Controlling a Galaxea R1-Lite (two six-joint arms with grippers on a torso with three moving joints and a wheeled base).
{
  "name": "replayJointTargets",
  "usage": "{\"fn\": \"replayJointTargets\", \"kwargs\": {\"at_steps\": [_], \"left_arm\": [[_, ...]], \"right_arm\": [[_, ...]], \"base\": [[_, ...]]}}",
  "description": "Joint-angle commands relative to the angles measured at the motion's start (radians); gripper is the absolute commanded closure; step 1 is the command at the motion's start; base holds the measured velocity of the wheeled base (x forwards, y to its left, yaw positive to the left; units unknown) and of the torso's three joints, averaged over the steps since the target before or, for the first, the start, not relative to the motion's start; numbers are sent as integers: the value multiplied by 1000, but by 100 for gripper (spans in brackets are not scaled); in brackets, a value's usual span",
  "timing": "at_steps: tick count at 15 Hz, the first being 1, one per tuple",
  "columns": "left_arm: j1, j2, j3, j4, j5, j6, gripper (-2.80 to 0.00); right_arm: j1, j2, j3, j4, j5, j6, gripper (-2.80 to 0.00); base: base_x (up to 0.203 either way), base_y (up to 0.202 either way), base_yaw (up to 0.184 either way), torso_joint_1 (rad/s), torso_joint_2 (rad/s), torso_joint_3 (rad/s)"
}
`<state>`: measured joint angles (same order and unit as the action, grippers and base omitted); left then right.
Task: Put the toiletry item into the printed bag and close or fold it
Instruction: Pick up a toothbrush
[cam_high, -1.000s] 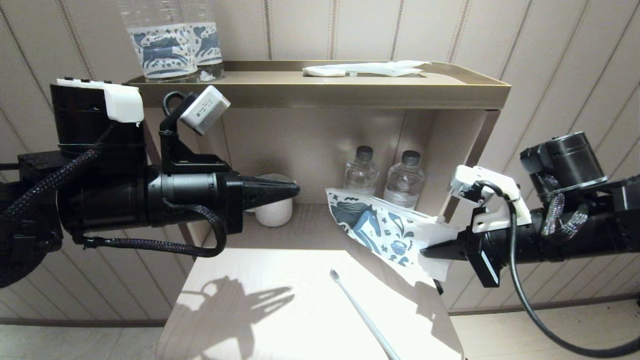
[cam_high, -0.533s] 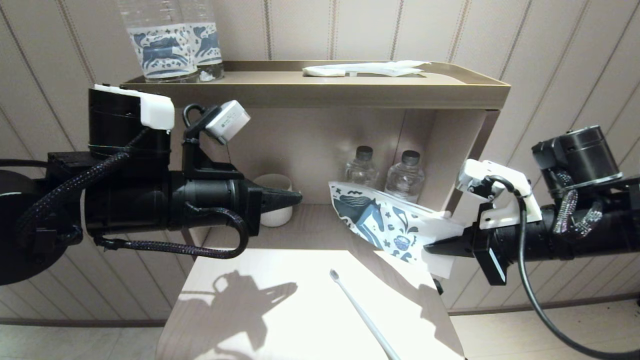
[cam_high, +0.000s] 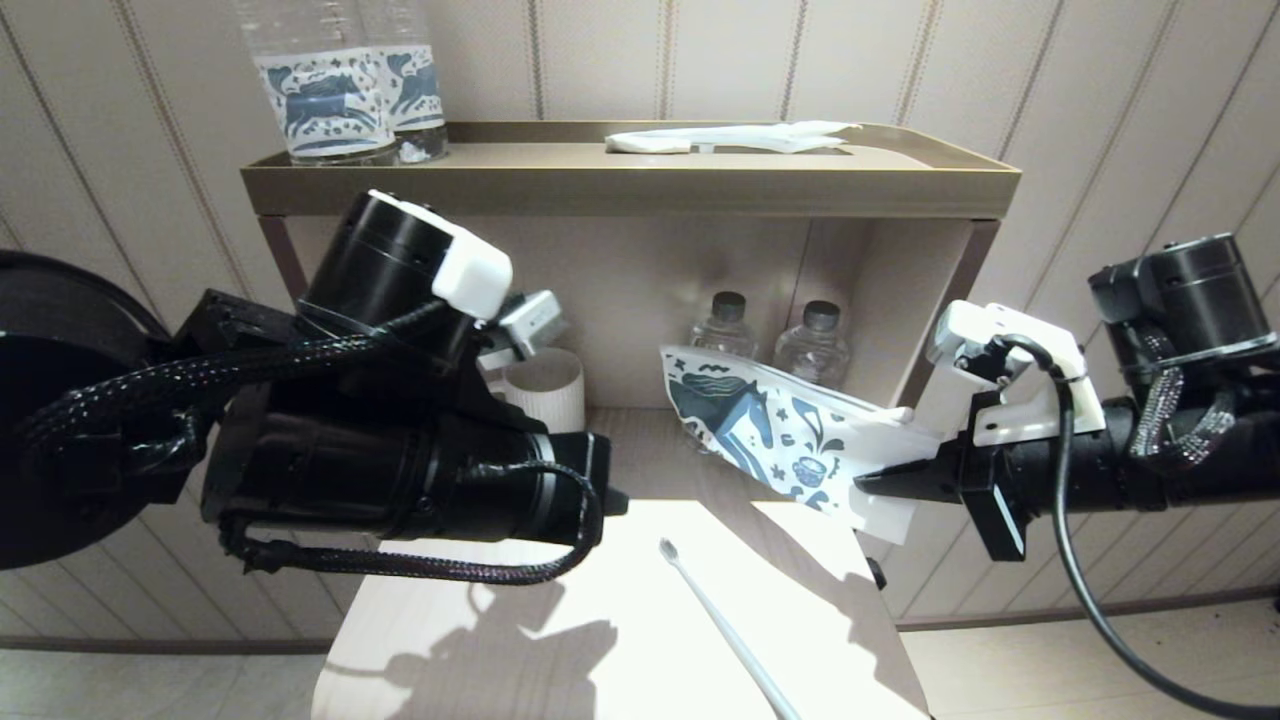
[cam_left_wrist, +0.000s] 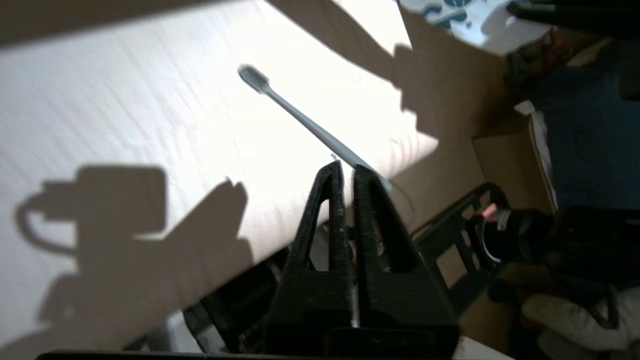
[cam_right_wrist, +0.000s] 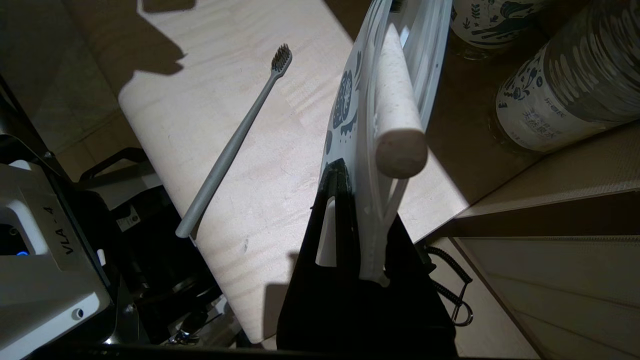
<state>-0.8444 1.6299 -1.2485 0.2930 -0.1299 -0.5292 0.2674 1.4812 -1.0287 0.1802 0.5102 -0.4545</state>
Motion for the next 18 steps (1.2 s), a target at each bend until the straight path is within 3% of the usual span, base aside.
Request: {"fn": "replayJointTargets", "kwargs": {"at_steps": [1, 6, 10, 15, 18], "left_arm": [[-98, 98, -105, 165, 31, -102, -280], [-187, 344, -373, 424, 47, -199, -280], [-225, 510, -584, 601, 46, -218, -280], [-246, 596, -593, 615, 55, -236, -280], [-245, 610, -594, 547, 64, -252, -280]], "right_arm": [[-2, -1, -7, 2, 4, -3, 0], [-7, 1, -11, 2, 2, -3, 0], [-9, 9, -18, 1, 2, -3, 0], [-22, 22, -21, 1, 4, -3, 0], [-22, 22, -21, -1, 4, -4, 0]], "base": [[0, 0, 0, 0, 0, 0], [0, 0, 0, 0, 0, 0], [0, 0, 0, 0, 0, 0], [0, 0, 0, 0, 0, 0], [0, 0, 0, 0, 0, 0]]}}
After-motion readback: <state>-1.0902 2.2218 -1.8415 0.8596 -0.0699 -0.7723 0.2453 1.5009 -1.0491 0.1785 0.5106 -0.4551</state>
